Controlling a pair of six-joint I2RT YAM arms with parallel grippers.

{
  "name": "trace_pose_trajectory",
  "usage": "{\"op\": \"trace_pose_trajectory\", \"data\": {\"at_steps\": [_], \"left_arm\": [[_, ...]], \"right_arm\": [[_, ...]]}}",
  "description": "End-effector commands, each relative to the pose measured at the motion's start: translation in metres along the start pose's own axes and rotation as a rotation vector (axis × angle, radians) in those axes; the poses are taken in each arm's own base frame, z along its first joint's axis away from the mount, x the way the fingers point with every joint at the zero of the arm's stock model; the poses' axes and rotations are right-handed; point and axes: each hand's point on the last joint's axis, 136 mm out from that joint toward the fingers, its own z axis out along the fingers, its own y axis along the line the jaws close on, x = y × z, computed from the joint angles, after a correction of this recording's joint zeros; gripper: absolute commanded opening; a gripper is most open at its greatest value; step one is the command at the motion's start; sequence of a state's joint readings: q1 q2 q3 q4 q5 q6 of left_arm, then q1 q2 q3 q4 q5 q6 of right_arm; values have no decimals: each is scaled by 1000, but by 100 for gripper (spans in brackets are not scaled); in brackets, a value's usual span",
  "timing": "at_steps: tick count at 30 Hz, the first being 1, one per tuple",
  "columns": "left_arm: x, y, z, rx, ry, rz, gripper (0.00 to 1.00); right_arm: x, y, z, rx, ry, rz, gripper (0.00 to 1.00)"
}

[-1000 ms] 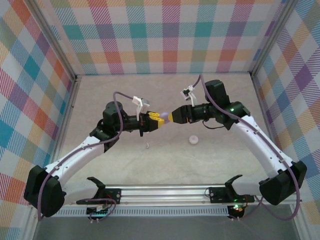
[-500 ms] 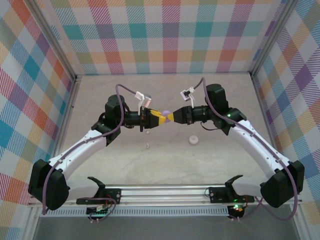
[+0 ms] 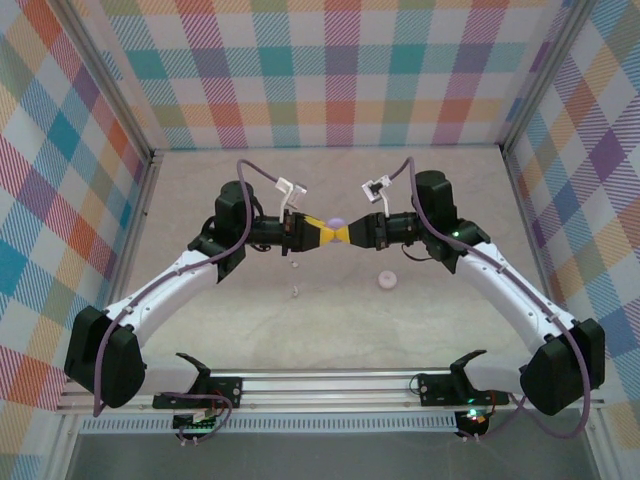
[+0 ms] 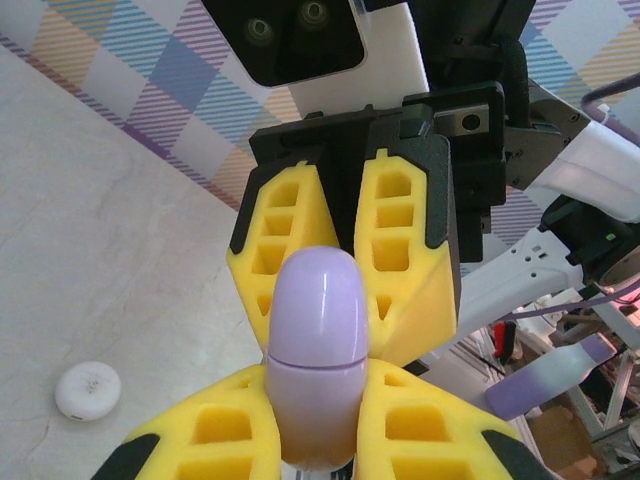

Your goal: Insert the wireless bluetooth earbuds into the charging case

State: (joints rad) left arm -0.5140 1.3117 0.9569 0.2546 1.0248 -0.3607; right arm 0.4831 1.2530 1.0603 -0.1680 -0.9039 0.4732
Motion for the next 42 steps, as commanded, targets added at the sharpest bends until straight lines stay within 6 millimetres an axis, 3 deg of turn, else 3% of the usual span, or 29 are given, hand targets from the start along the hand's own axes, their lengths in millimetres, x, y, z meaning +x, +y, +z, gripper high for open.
{"op": "trace_pose_trajectory", "data": {"at_steps": [1,6,13,15,16,17,18,19,23,28,32,34,36,38,42], "left_arm": [[-6,0,6,-19,-12,33,0],[-3,6,6,-46,-6,32,2],[3,13,3,-92,7,52,15],[3,16,3,-110,6,49,28],[4,18,3,-122,6,49,40],[5,20,2,-137,8,51,62],[5,23,1,-157,11,53,97],[6,26,-1,-182,14,55,100],[14,48,-11,-343,52,50,100],[30,86,-46,-645,58,43,100],[41,112,-86,-901,-13,-4,100],[47,129,-116,-1079,-74,-101,100],[68,146,-152,-1288,-89,-267,100],[81,152,-160,-1316,-26,-321,100],[96,160,-153,-1286,78,-366,100]], "right_arm": [[5,23,10,-111,56,-22,12],[5,16,13,-102,53,0,7],[4,7,18,-100,49,31,6],[3,4,19,-84,43,34,5],[2,0,19,-66,41,43,5],[2,-5,20,-40,40,54,4],[1,-9,20,-17,42,66,3],[1,-13,20,1,43,75,3],[-2,-32,21,62,40,118,4],[-6,-74,20,151,57,225,5],[-8,-116,24,226,103,286,5],[-6,-138,31,253,150,300,7],[-3,-163,42,273,201,327,7],[2,-187,55,268,245,370,7],[9,-231,76,245,297,468,8]]}}
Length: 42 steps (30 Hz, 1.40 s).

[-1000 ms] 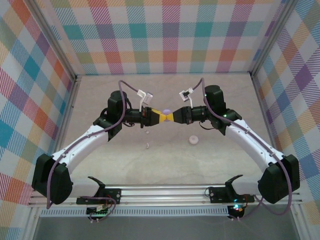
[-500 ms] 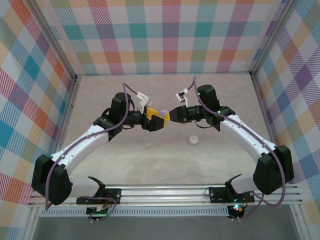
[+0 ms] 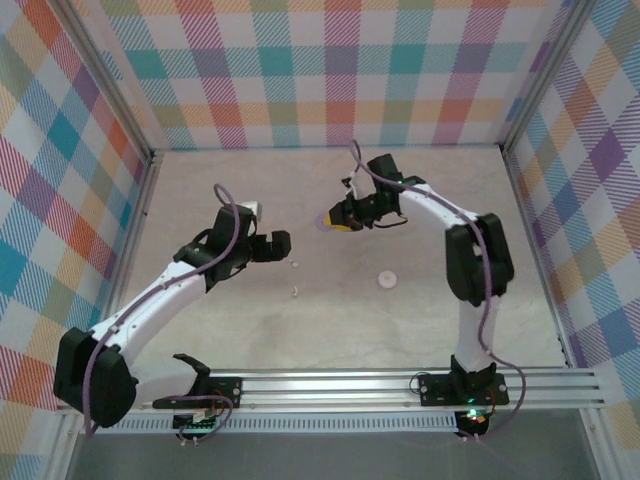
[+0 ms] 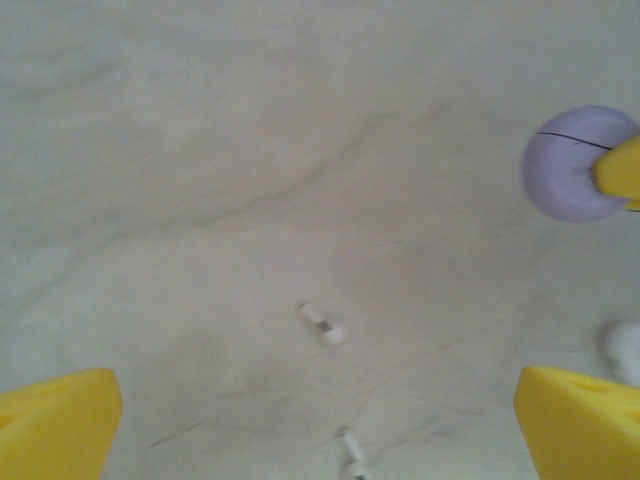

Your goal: Insert the wireless bluetooth earbuds into the charging case

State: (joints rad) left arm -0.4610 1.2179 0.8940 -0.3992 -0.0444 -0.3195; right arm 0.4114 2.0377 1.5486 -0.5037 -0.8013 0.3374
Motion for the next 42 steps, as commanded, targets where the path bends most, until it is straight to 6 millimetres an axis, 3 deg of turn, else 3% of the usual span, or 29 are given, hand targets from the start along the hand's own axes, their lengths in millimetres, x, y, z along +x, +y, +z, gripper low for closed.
{"op": "trace_pose_trajectory", "data": {"at_steps": [1,4,10,14,20,29,33,37,42], "left_arm": [[11,12,2,-65,77,-20,100],[11,11,7,-58,69,-28,100],[19,10,20,-72,166,-24,100],[24,4,23,-28,181,13,100],[22,-24,15,143,159,80,98],[22,-34,10,174,189,82,82],[24,-52,12,171,186,106,77],[29,-72,17,160,189,130,75],[42,-97,31,178,232,167,76]], "right_arm": [[2,-20,16,-26,89,56,8],[-6,-44,29,-7,123,109,8],[-11,-89,34,77,164,200,11],[-9,-104,29,168,193,210,22],[-16,-93,7,264,174,160,43],[-22,-55,-51,386,82,86,47],[4,-55,-82,453,15,125,48],[55,-74,-103,605,26,150,51],[113,-101,-111,733,72,165,55]]}}
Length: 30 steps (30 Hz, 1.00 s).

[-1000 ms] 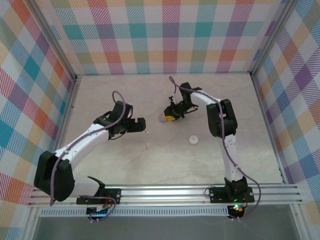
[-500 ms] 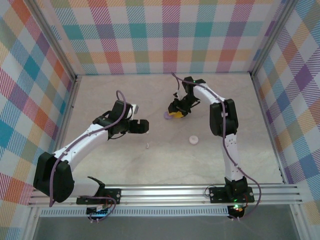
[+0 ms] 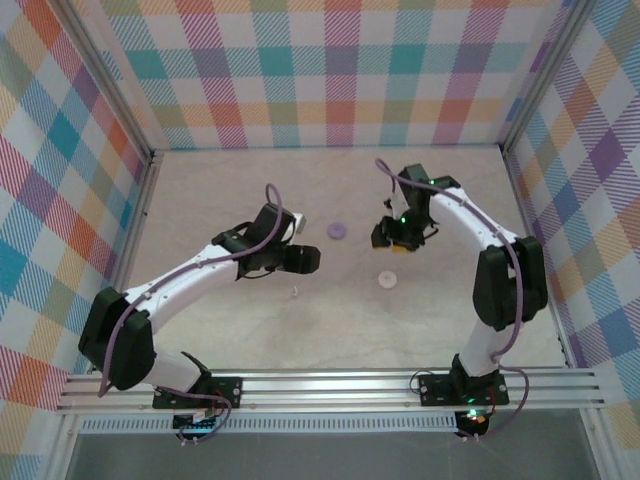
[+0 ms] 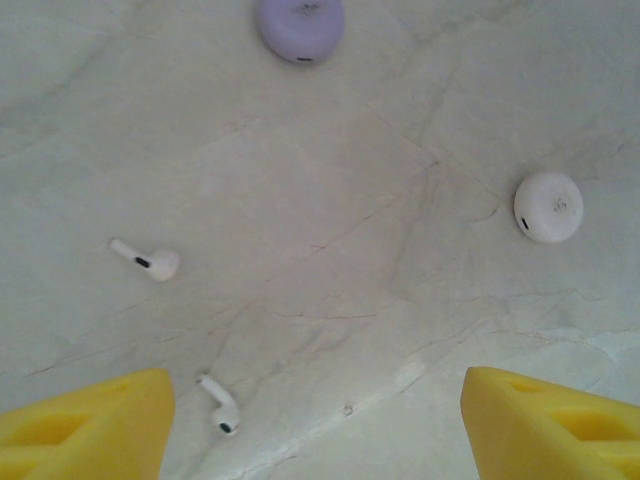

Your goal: Insert the wireless bluetooth earbuds into the charging case

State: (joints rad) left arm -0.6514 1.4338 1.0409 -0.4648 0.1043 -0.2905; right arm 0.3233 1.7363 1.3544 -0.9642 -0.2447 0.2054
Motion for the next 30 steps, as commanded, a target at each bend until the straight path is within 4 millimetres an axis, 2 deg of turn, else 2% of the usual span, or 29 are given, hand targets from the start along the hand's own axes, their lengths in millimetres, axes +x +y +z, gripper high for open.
{"op": "trace_pose_trajectory", "data": {"at_steps": [1,4,7,11,14,18,24,30], "left_arm": [[-5,-11,11,-9,7,-3,75],[-2,-24,22,9,31,8,75],[1,-32,28,26,42,17,75],[6,-31,30,15,51,22,74],[9,-27,29,1,56,25,75],[12,-21,26,-21,52,25,75],[15,-17,27,-37,53,25,75],[14,-17,26,-37,51,25,75]], "right_arm": [[20,-26,15,120,18,9,55],[29,-33,28,171,65,1,56],[34,-28,42,191,93,-9,57],[35,-26,63,224,121,-11,58],[32,-34,72,302,143,-21,59],[31,-39,72,379,158,-44,59],[36,-33,74,379,160,-66,59],[37,-24,75,337,155,-85,44]]}}
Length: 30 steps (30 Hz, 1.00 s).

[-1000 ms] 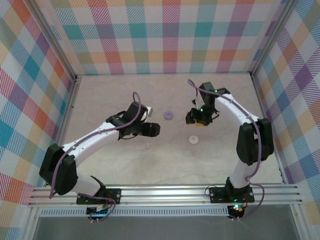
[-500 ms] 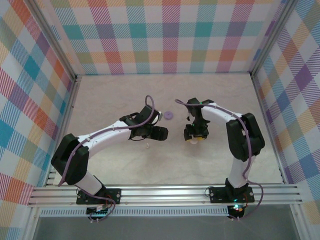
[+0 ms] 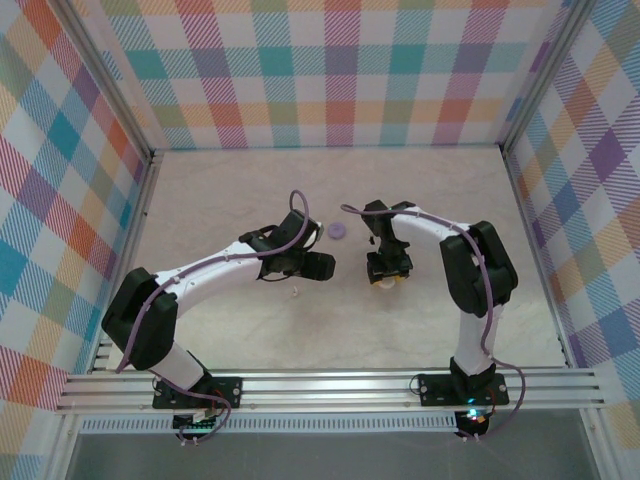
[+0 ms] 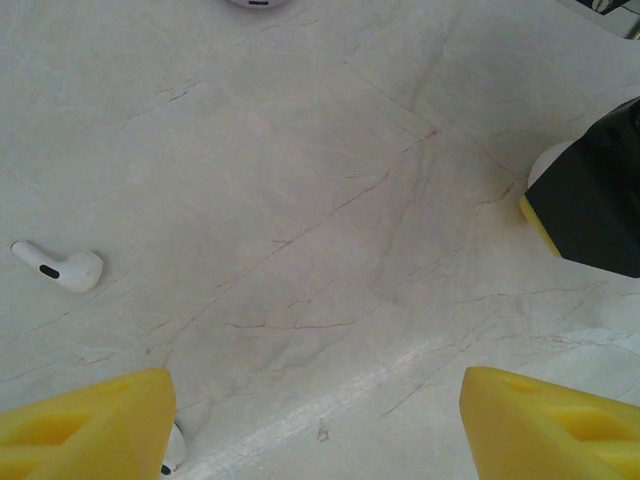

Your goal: Insert the wireless bluetooth earbuds into the charging case

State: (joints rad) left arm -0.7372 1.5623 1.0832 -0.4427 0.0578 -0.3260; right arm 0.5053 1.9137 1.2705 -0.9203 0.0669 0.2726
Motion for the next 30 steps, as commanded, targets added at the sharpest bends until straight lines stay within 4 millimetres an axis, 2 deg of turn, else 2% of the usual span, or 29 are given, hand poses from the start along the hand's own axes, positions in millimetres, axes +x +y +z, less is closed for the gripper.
{"op": "trace_pose_trajectory", "data": {"at_steps": [1,4,6,10,14,15,18,24,30], "left_arm": [[1,2,-8,-13,-13,-5,75],[1,2,-11,-10,-18,5,76],[-1,-3,-17,22,-45,40,77],[-11,-13,-45,111,-180,120,75],[-32,4,-70,181,-286,-84,67],[-36,2,-75,238,-298,-118,66],[-44,-22,-87,387,-397,-96,65],[-61,-60,-91,447,-596,-62,68],[-74,-91,-93,545,-745,-41,66]], "right_arm": [[1,7,-7,-28,-7,-14,43],[0,15,-12,-80,-17,-5,42],[-1,25,-21,-157,-33,2,41],[-7,46,-65,-324,-110,-28,40],[-12,54,-111,-394,-232,-40,40],[-12,56,-121,-415,-254,-20,40],[-16,61,-143,-495,-283,112,40],[-26,86,-176,-775,-284,398,38],[-28,85,-193,-835,-320,530,38]]}}
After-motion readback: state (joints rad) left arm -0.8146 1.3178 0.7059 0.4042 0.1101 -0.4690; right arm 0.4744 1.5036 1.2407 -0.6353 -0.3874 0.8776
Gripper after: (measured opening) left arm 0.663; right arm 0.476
